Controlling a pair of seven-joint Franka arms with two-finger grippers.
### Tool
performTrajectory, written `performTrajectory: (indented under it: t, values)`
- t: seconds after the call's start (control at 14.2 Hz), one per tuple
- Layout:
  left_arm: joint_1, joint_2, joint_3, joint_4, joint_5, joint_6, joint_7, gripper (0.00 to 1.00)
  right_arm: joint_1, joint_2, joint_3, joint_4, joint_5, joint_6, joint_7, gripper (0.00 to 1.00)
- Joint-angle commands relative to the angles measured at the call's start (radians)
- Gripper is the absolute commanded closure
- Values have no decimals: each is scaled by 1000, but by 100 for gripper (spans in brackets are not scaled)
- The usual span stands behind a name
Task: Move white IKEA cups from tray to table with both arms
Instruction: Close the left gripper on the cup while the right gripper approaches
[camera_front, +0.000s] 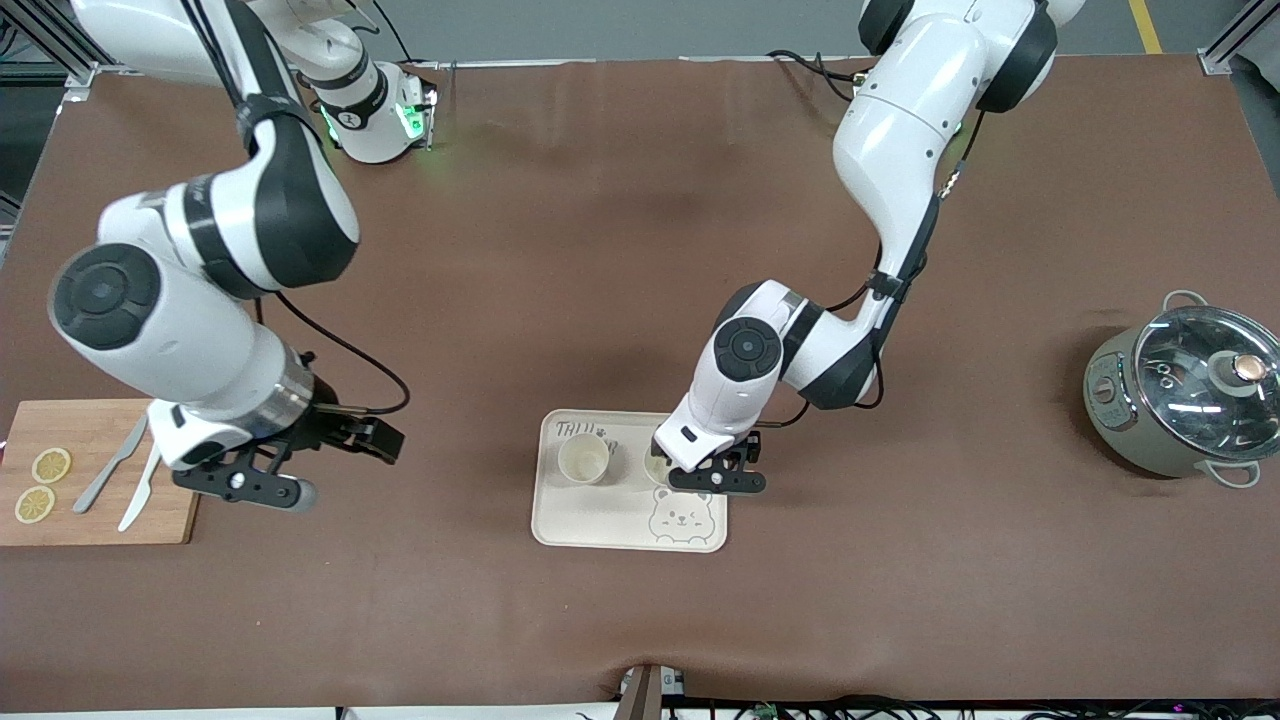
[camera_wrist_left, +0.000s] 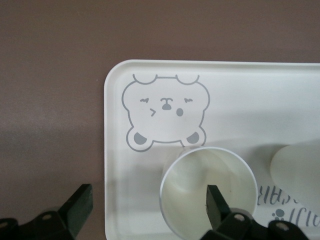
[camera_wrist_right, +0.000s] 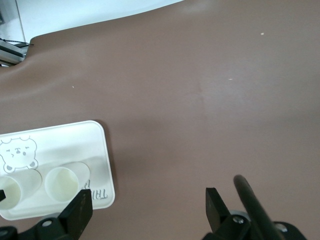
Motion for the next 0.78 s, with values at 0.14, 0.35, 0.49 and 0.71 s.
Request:
performTrajectory:
  t: [0.14, 0.35, 0.49, 0.71]
  values:
    - [-57, 31, 66, 37, -14, 17, -25, 0, 23, 34, -5, -27, 19, 98, 70, 0]
    - [-61, 40, 64, 37, -14, 22, -31, 0, 34, 71, -5, -44, 28, 167, 117, 0]
    - [-57, 38, 58, 36, -21, 26, -32, 99, 57, 99, -5, -49, 27, 209, 136, 0]
    - [-52, 41, 55, 37, -23, 29, 23, 100, 100, 152, -7, -47, 22, 212, 124, 0]
